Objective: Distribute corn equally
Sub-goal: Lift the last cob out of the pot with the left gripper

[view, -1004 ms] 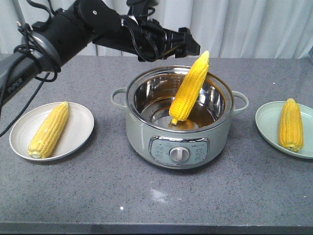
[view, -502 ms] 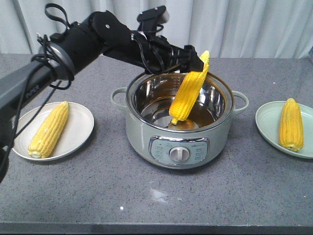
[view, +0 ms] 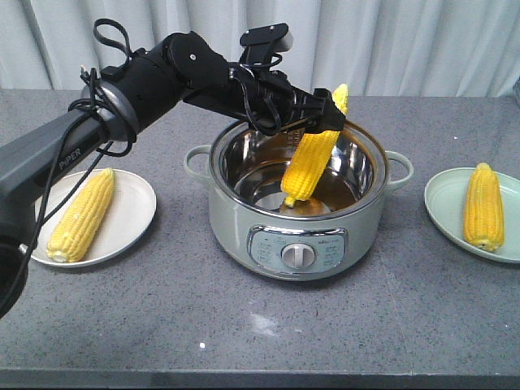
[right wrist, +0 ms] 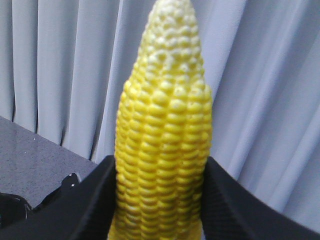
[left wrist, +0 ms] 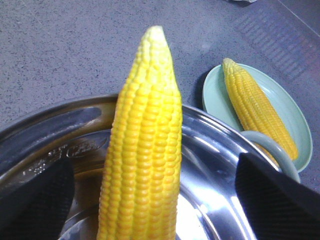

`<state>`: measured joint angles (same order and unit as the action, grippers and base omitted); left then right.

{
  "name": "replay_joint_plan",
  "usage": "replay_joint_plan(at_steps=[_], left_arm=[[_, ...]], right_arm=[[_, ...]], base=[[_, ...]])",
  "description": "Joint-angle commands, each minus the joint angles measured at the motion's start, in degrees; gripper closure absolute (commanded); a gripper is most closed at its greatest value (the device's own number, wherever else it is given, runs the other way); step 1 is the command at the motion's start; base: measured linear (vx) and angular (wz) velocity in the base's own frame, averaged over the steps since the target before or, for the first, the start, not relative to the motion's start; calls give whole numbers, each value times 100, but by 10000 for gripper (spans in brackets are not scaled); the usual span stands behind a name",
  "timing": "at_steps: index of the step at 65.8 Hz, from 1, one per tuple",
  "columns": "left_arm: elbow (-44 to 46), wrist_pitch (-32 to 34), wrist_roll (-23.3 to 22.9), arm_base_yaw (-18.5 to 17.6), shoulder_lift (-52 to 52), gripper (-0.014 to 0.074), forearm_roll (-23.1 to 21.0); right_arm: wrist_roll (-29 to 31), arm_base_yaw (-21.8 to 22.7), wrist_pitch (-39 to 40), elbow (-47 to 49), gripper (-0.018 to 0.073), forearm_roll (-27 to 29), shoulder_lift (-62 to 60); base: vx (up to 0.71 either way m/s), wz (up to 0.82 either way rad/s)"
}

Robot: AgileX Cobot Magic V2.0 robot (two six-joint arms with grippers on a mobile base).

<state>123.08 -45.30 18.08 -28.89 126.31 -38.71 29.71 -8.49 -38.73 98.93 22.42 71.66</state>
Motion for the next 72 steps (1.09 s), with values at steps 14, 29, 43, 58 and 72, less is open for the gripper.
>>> replay_joint_plan(at_steps=[14,29,43,58,72], left_arm=[[181,311,40,-16,-321,-14,-221],[181,300,40,-64,-121,-11,-255],[181,380,171,-180,-5,-10,-250],[181,327,174,-222,91,6,-235],[181,333,174,-222,112,95,-202]], right_arm=[[-10,29,446,174,566,48,-109],[-10,29,443,174,566,42,-109],[-10,29,448,174,566,42,-109],[-10,29,448,174,566,42,-109],[-10,29,448,174,566,42,-109]], base=[[0,0],[0,0],[0,0],[0,0],[0,0]])
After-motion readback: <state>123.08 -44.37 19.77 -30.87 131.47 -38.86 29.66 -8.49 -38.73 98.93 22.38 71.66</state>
